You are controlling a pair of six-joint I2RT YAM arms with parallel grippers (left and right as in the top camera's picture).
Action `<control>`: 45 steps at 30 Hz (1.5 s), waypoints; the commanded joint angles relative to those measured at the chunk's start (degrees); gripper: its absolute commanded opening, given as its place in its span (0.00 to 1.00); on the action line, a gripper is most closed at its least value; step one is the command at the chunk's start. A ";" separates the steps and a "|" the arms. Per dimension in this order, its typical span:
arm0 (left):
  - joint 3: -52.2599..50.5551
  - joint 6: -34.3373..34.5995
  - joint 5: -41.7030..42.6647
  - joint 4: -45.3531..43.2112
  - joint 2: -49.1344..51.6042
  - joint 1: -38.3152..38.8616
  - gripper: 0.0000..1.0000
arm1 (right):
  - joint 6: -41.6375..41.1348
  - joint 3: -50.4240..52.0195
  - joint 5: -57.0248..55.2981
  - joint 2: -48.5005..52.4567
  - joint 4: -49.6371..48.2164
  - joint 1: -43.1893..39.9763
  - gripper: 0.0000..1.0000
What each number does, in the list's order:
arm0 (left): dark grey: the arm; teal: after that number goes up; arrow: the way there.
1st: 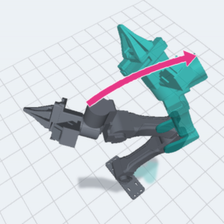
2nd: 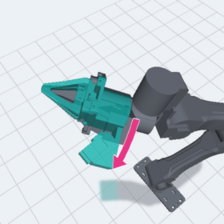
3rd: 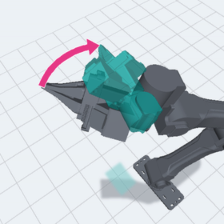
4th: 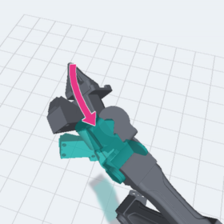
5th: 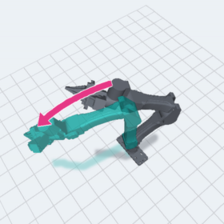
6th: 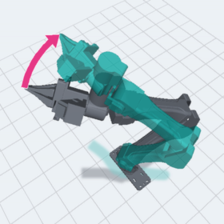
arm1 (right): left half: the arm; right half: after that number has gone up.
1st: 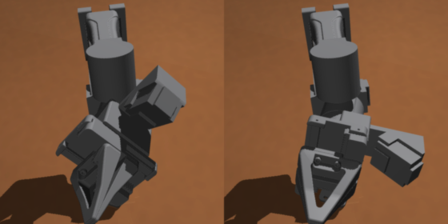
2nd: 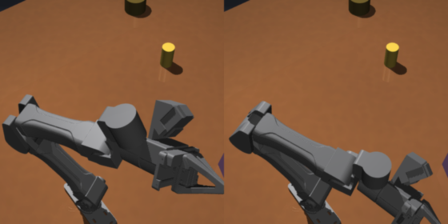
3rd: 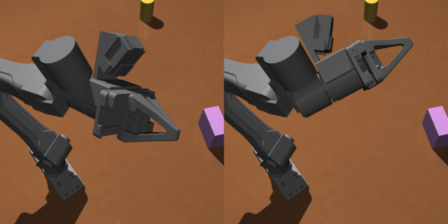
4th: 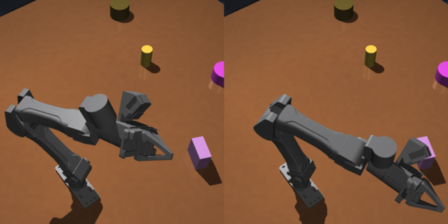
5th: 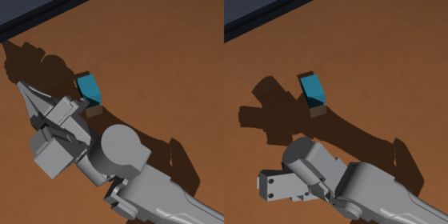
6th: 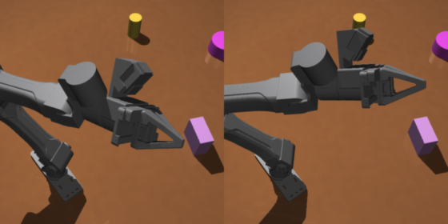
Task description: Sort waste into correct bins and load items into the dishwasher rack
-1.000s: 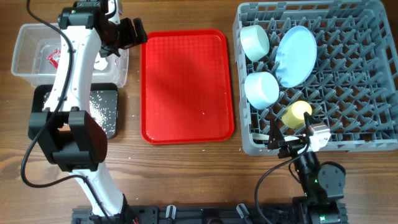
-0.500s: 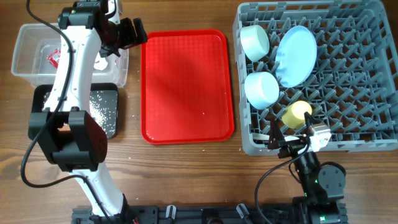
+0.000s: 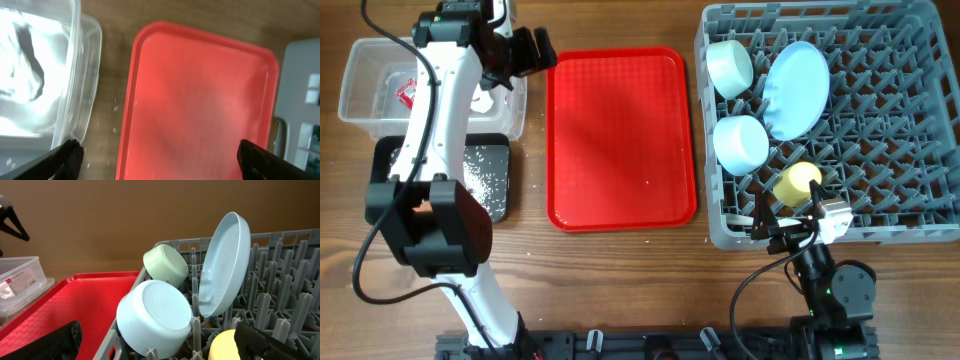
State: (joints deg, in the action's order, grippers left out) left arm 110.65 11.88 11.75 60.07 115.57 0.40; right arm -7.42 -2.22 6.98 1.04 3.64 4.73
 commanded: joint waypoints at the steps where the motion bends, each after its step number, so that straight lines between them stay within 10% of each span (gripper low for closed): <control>1: 1.09 -9.33 0.90 -5.01 -5.64 3.28 1.00 | -0.22 0.24 -1.01 -0.76 -0.35 0.20 1.00; 5: 1.09 -23.52 2.29 -5.90 -10.36 7.30 1.00 | -0.22 0.22 -1.01 -0.76 -0.35 0.20 1.00; 11: -3.45 -23.02 2.38 -11.02 -17.90 7.48 1.00 | -0.22 0.22 -1.01 -0.76 -0.35 0.20 1.00; 25: -75.34 -17.40 2.34 -59.69 -67.78 0.72 1.00 | -0.20 0.22 -1.01 -0.76 -0.35 0.20 1.00; 34: -104.13 -17.40 1.44 -65.37 -101.18 -1.97 1.00 | -0.22 0.22 -1.01 -0.76 -0.35 0.20 1.00; 45: -109.35 -17.40 -1.79 -66.14 -113.81 -3.21 1.00 | -0.20 0.24 -1.01 -0.76 -0.35 0.20 1.00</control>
State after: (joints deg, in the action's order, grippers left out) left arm 3.75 -5.87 10.87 -5.69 5.30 -2.09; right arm -7.44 -2.20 6.96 0.67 3.55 4.73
